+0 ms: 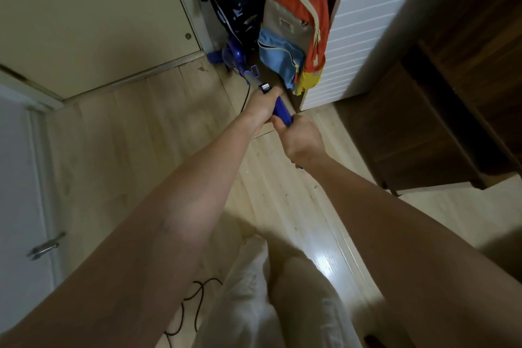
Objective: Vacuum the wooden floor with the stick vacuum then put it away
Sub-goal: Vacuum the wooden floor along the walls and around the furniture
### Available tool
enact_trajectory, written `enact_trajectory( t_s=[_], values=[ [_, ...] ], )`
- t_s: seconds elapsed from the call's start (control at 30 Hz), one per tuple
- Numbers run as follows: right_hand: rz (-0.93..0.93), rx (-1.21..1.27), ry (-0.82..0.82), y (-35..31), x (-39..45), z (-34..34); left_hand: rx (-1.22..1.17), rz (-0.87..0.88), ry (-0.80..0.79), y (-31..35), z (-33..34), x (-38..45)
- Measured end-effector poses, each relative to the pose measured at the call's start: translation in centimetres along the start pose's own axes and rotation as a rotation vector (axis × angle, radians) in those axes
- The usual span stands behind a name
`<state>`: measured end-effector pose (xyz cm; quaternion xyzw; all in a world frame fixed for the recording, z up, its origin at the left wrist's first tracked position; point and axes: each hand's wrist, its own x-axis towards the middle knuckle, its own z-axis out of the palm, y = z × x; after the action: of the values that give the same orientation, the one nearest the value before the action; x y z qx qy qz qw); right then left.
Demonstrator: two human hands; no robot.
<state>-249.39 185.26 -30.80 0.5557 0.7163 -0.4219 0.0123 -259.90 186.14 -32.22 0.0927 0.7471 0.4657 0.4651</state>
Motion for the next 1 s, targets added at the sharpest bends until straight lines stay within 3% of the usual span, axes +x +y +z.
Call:
enact_trajectory(
  t_s=[0.23,0.43,0.73,1.0],
  values=[
    [0.118,0.043,0.009,1.2,-7.5,-5.5,0.056,-0.041,-0.139,1.8,3.0,-7.6],
    [0.21,0.127,-0.088,-0.3,-11.8,-7.7,0.119,-0.094,-0.218,2.9,2.0,-11.4],
    [0.149,0.107,-0.184,-3.3,-7.1,-7.4,0.014,-0.105,-0.18,4.7,-0.4,-7.6],
    [0.117,0.201,-0.155,-2.6,-2.0,-2.9,0.065,-0.046,-0.122,2.9,-1.2,-1.5]
  ],
)
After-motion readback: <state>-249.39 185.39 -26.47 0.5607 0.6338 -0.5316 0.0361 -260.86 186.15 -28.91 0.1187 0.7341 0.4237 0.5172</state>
